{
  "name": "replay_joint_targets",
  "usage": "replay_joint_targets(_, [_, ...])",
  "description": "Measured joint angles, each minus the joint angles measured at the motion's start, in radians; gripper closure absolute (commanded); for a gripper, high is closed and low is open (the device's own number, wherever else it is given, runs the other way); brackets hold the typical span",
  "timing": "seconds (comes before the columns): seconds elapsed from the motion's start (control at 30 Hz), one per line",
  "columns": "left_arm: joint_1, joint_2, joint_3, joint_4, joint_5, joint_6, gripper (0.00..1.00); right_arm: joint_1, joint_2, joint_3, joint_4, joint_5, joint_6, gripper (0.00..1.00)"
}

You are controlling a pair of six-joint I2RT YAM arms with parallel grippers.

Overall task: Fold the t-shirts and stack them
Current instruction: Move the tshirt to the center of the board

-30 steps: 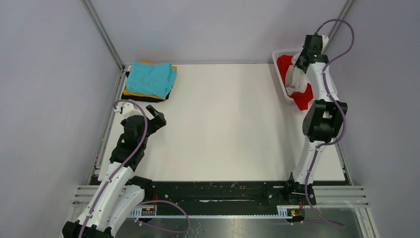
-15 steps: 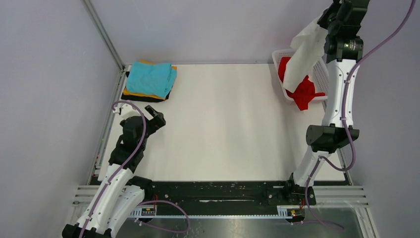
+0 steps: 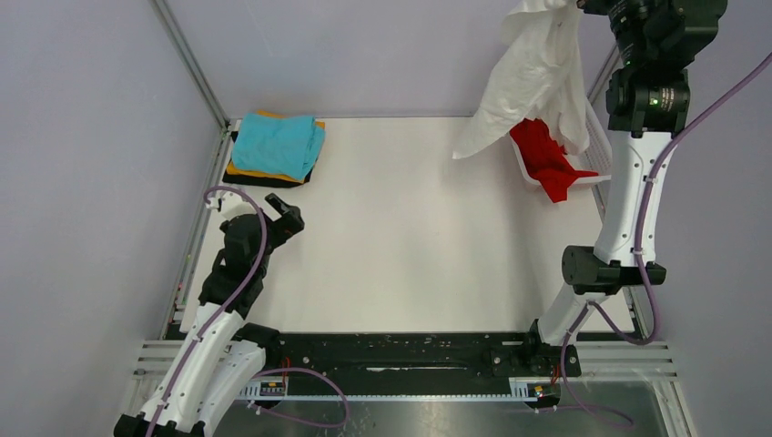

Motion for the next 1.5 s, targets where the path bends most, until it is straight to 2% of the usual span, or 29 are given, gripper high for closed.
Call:
replay_joint_targets(0.17, [0.000, -0.014, 0.000, -0.012, 0.000, 0.000, 0.01, 0.075, -0.004, 0.006, 0.044, -0.113, 0.039, 1.00])
replay_joint_targets(0.4, [0.000, -0.047, 0.000, -0.050, -0.002, -0.002, 0.01, 0.327, -0.003, 0.006, 0.006, -0.281, 0.047, 1.00])
replay_joint_targets(0.57, [0.000, -0.068, 0.001, -0.083, -0.013, -0.013, 0.01, 0.464, 0.008, 0.021, -0.010, -0.362, 0.047, 1.00])
replay_joint_targets(0.77, [0.000, -0.088, 0.003, -0.130, -0.039, -0.043, 0.01, 0.517, 0.032, 0.051, -0.103, -0.436, 0.042, 1.00])
replay_joint_targets(0.83, [0.000, -0.093, 0.011, -0.155, -0.051, -0.058, 0.01, 0.517, -0.016, -0.028, -0.165, -0.417, 0.005, 1.00])
replay_joint_targets(0.9, [0.000, -0.096, 0.020, -0.180, -0.068, -0.077, 0.01, 0.517, -0.111, -0.182, -0.236, -0.343, -0.048, 1.00])
replay_joint_targets(1.03, [0.000, -0.101, 0.037, -0.226, -0.080, -0.110, 0.01, 0.490, -0.380, -0.620, -0.288, -0.115, -0.115, 0.99])
replay_joint_targets(1.07, [0.000, -0.105, 0.039, -0.233, -0.080, -0.115, 0.01, 0.468, -0.441, -0.724, -0.287, -0.067, -0.114, 0.96])
replay_joint_targets(1.1, [0.000, -0.108, 0.039, -0.238, -0.080, -0.121, 0.01, 0.437, -0.502, -0.840, -0.266, -0.017, -0.109, 0.89])
replay_joint_targets(1.13, [0.000, -0.108, 0.041, -0.245, -0.079, -0.126, 0.01, 0.399, -0.552, -0.958, -0.249, 0.040, -0.099, 0.75])
replay_joint_targets(1.17, [0.000, -0.106, 0.042, -0.250, -0.077, -0.132, 0.01, 0.360, -0.583, -1.058, -0.245, 0.102, -0.084, 0.55])
replay_joint_targets(1.2, [0.000, -0.105, 0.042, -0.254, -0.071, -0.137, 0.01, 0.325, -0.595, -1.137, -0.246, 0.165, -0.066, 0.28])
replay_joint_targets(1.23, [0.000, -0.101, 0.042, -0.260, -0.063, -0.140, 0.01, 0.298, -0.586, -1.194, -0.245, 0.229, -0.053, 0.09])
replay_joint_targets(1.27, [0.000, -0.099, 0.042, -0.263, -0.057, -0.143, 0.01, 0.279, -0.568, -1.236, -0.246, 0.282, -0.045, 0.01])
replay_joint_targets(1.37, [0.000, -0.071, 0.042, -0.278, 0.004, -0.170, 0.01, 0.262, -0.445, -1.332, -0.251, 0.387, -0.045, 0.00])
replay_joint_targets(1.5, [0.000, -0.033, 0.023, -0.275, 0.093, -0.199, 0.01, 0.262, -0.435, -1.419, -0.259, 0.414, -0.024, 0.01])
